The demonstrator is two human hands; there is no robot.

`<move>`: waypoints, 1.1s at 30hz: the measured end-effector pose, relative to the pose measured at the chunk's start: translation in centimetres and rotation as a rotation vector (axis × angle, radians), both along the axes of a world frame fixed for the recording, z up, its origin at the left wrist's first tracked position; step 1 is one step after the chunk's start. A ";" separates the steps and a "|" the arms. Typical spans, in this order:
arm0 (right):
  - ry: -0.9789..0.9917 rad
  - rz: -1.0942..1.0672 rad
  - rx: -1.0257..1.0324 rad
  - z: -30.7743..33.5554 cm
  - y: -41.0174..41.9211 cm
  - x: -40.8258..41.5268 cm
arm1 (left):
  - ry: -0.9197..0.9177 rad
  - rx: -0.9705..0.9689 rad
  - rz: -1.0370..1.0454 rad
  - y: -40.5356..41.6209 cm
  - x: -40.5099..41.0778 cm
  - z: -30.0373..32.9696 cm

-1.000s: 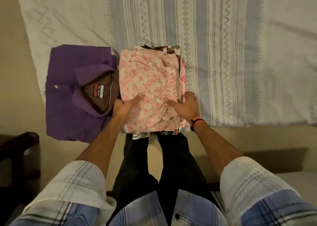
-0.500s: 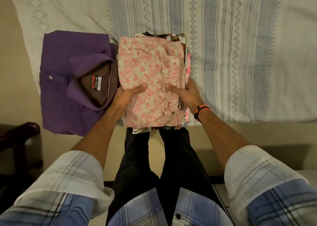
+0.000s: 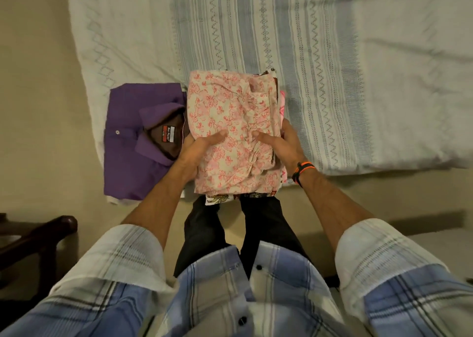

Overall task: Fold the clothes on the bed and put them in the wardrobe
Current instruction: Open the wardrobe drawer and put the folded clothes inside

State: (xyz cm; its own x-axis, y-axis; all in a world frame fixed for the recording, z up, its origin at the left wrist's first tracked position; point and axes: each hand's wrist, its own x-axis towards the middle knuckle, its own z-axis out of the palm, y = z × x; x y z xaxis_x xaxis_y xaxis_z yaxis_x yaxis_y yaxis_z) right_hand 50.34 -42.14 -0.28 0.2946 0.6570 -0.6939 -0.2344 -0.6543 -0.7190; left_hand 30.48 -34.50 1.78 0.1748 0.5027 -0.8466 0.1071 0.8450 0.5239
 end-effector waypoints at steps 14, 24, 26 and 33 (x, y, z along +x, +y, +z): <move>-0.126 -0.436 0.116 9.7 -9.2 -5.3 | -0.128 0.188 -0.538 -1.1 -1.6 9.8; -0.203 -0.775 0.208 12.7 -22.3 -0.5 | -0.179 0.199 -0.879 -9.7 8.7 14.3; -0.204 -0.811 0.213 12.5 -24.6 0.4 | -0.183 0.206 -0.913 -11.7 10.4 14.7; -0.270 -1.003 0.204 14.3 -37.5 3.9 | -0.230 0.187 -1.098 -23.6 18.1 15.2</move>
